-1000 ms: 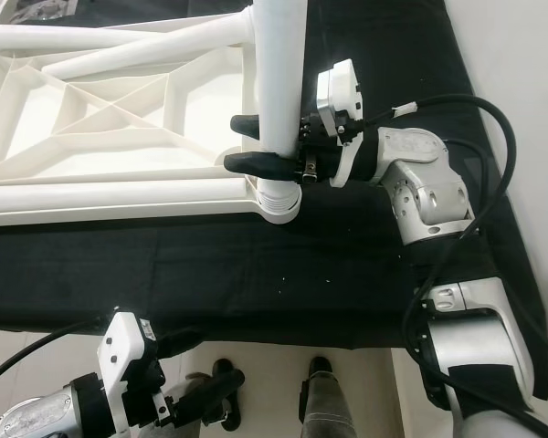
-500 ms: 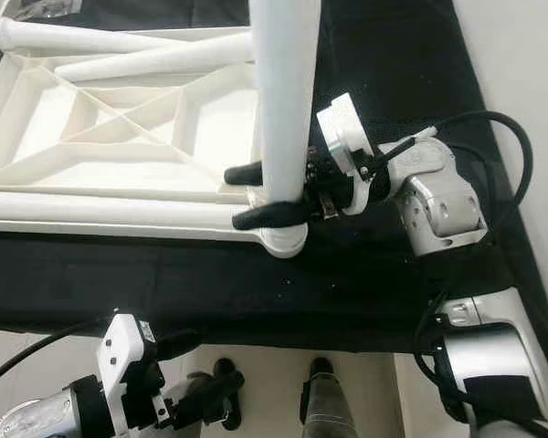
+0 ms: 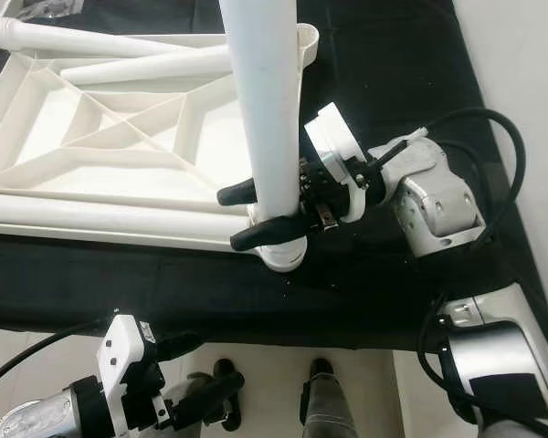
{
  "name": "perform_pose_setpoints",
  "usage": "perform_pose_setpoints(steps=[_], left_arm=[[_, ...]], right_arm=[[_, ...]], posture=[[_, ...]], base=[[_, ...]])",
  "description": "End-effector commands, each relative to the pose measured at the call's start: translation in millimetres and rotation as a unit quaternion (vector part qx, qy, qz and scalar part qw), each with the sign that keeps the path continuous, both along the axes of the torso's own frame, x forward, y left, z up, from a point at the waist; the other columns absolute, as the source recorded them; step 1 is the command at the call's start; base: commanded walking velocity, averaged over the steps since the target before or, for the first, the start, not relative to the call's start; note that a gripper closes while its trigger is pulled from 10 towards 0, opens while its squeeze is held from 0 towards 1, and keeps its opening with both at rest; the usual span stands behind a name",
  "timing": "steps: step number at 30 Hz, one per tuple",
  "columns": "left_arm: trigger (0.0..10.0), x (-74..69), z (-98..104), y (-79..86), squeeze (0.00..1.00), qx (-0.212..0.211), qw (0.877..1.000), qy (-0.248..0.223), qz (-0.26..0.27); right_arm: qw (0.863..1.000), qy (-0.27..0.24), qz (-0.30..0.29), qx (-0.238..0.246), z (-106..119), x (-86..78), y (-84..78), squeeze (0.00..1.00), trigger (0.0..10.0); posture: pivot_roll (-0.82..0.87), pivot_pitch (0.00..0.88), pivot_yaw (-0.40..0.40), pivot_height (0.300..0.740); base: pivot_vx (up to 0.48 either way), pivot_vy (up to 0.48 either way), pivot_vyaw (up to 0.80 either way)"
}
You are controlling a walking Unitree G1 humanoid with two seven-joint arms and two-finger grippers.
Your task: Building children table
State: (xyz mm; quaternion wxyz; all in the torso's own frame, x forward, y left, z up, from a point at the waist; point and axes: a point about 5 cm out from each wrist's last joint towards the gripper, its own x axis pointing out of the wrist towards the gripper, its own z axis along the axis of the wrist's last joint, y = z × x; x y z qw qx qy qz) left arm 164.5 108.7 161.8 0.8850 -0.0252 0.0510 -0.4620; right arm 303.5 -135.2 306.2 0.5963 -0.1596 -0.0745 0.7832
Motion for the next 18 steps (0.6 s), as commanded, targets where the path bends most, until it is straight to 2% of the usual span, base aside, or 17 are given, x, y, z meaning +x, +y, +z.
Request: perform_pose_setpoints(steps=[1, 5, 8, 11, 18], left_arm=[[10.0, -4.5, -4, -0.8, 0.00, 0.002, 1.000, 0.016, -0.007], [10.0, -4.1, -3, -0.9, 0.00, 0.001, 1.000, 0.015, -0.006], [10.0, -3.6, -3, -1.3, 0.00, 0.001, 1.000, 0.014, -0.004], [10.0, -3.0, -3, -1.7, 0.00, -0.001, 1.000, 0.014, -0.005], [10.0, -1.4, -3, -1.8, 0.00, -0.002, 1.000, 0.014, -0.006]], right_arm=[[0.999, 0.045, 0.017, -0.018, -27, 0.8, 10.7, 0.00, 10.0], [0.999, 0.038, -0.003, -0.005, -34, 3.9, 17.7, 0.00, 10.0], [0.998, 0.015, -0.060, 0.006, -40, 6.1, 21.5, 0.00, 10.0], [0.997, -0.015, -0.077, -0.020, -46, 0.8, 15.9, 0.00, 10.0], [0.994, -0.036, -0.092, -0.054, -48, -1.1, 11.1, 0.00, 10.0]], posture=[[0.05, 0.414, 0.123, 0.740], [0.05, 0.416, 0.121, 0.740], [0.05, 0.419, 0.119, 0.740], [0.04, 0.422, 0.119, 0.740], [0.03, 0.419, 0.117, 0.740]], base=[[0.000, 0.000, 0.00], [0.000, 0.000, 0.00], [0.000, 0.000, 0.00], [0.000, 0.000, 0.00], [0.000, 0.000, 0.00]])
